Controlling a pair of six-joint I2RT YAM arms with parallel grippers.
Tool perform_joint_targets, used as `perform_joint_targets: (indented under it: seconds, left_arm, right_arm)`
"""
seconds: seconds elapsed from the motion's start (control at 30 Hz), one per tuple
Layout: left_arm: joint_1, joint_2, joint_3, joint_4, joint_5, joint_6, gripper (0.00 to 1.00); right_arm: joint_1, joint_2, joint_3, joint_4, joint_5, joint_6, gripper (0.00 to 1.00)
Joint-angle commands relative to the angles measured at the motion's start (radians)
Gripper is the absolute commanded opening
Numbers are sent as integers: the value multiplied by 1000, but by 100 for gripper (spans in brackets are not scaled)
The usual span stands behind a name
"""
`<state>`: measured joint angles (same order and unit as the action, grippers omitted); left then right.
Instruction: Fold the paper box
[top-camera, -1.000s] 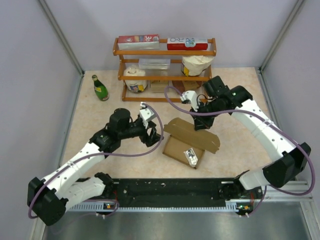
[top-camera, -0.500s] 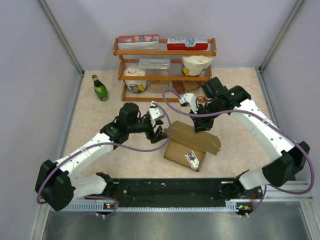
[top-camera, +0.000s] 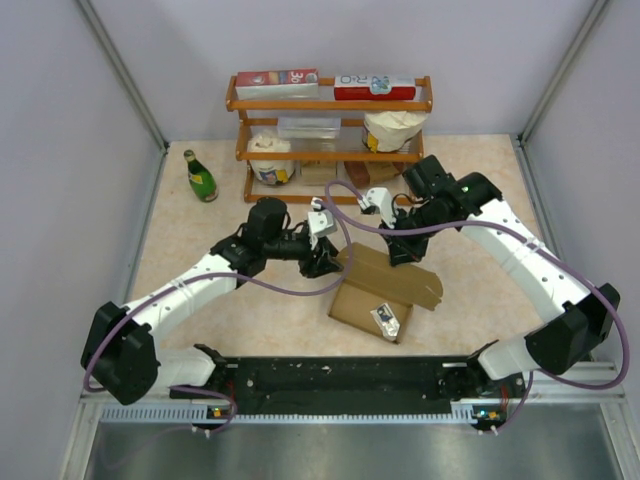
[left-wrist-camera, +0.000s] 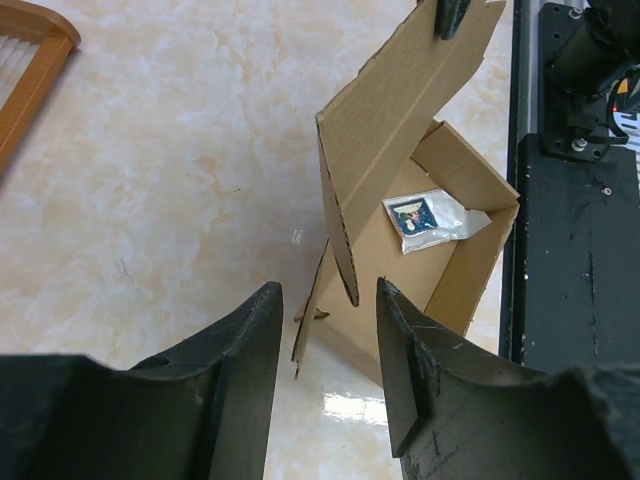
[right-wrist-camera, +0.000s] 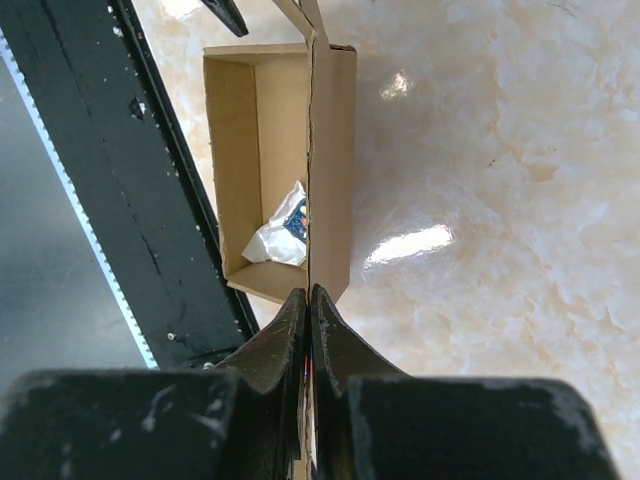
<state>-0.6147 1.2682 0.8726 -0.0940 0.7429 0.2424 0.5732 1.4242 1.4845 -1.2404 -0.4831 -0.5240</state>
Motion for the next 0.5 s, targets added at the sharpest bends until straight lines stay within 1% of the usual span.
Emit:
perform_joint_targets:
  seconds: [0.0, 0.13, 0.33, 0.4, 0.47]
  left_arm:
    - [-5, 11, 37, 28, 50, 15, 47]
    - [-13, 25, 35, 25, 55, 20, 43]
    - [-25, 46, 42, 2, 30, 40, 44]
    - [-26, 49, 43, 0, 29, 41, 42]
    - [-26, 48, 43, 5, 30, 40, 37]
  right_arm:
    - [11, -36, 2, 22, -12, -8, 0]
    - [11, -36, 2, 24, -12, -8, 0]
    - [11, -38, 2, 24, -17, -8, 0]
    - [11, -38, -1, 24, -12, -7, 0]
    - [11, -39, 0, 25, -11, -7, 0]
